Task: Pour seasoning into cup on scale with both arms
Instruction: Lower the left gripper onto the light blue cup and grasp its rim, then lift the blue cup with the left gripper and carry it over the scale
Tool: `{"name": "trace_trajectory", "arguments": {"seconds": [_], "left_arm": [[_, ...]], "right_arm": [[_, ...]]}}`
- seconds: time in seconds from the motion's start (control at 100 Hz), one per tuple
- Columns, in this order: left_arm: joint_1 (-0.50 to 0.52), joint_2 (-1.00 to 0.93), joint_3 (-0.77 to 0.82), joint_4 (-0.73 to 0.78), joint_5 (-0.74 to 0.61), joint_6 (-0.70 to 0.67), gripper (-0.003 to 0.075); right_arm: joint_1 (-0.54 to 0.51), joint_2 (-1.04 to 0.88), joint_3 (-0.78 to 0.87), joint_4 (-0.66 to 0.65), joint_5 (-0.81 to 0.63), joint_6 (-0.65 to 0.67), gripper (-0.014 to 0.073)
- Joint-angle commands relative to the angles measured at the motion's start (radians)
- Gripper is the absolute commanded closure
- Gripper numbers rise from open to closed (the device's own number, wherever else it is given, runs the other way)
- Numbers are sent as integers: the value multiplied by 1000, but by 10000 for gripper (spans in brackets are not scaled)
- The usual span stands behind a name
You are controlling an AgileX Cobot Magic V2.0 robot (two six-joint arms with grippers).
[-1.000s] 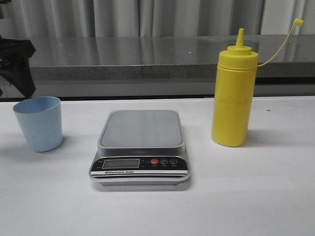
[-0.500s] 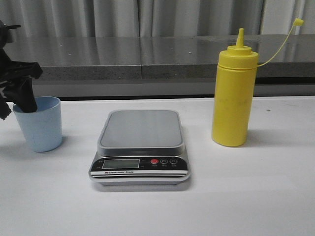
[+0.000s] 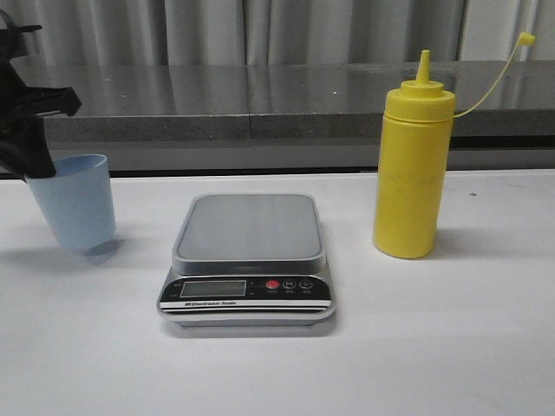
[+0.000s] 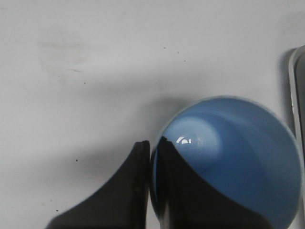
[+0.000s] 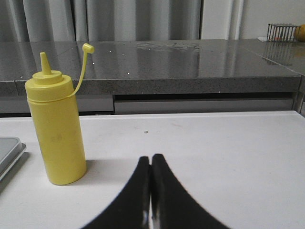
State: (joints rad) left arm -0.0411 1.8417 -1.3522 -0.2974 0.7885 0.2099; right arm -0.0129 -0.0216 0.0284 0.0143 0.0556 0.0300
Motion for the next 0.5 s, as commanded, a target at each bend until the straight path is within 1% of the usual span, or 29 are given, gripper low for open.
{"name": "trace_trajectory", "arguments": {"seconds": [0.0, 0.11, 0.2, 0.49], "left_arm": [[-10, -48, -71, -23, 33, 2, 740], [-30, -48, -135, -23, 98, 2, 740], [-67, -48, -196, -23, 130, 2, 740], [-256, -44, -349, 19, 160, 2, 740]], "right_arm": [[-3, -10, -20, 0, -76, -3, 660], [-3, -10, -20, 0, -76, -3, 660], [-3, -10, -20, 0, -76, -3, 660], [-3, -10, -20, 0, -76, -3, 660]]}}
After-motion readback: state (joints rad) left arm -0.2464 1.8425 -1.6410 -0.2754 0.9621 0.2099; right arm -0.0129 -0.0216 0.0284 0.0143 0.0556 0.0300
